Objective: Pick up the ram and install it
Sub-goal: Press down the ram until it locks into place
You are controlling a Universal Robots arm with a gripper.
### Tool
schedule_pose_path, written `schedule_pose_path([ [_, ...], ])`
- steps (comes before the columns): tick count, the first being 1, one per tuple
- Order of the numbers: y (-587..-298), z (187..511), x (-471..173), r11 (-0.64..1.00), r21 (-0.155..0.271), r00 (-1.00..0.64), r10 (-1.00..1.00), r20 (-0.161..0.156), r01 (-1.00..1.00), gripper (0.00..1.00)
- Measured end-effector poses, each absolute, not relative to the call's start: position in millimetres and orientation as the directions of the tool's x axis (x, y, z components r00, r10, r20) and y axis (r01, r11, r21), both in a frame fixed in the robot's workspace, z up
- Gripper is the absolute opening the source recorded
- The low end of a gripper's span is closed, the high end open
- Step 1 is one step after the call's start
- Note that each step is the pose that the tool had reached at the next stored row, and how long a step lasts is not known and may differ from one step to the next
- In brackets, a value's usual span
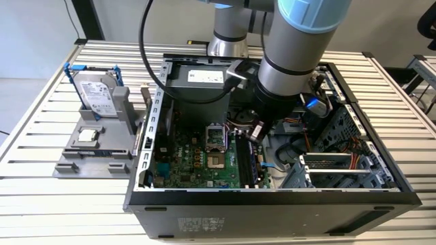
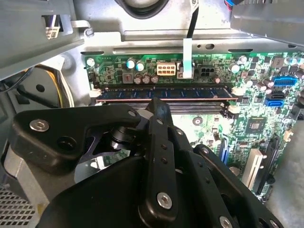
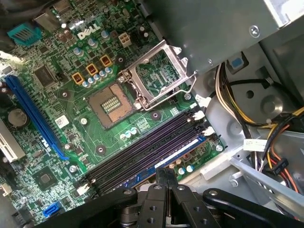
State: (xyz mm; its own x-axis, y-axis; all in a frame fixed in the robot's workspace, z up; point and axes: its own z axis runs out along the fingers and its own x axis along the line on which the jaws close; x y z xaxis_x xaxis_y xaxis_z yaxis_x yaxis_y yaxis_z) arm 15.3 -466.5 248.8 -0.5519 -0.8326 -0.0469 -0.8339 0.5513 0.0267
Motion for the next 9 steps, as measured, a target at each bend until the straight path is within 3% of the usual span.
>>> schedule_pose_path([
  [9,-466.5,248.8,15.7,0.517,0.027,-0.518,-0.854,-0.047,-0.855,0.0],
])
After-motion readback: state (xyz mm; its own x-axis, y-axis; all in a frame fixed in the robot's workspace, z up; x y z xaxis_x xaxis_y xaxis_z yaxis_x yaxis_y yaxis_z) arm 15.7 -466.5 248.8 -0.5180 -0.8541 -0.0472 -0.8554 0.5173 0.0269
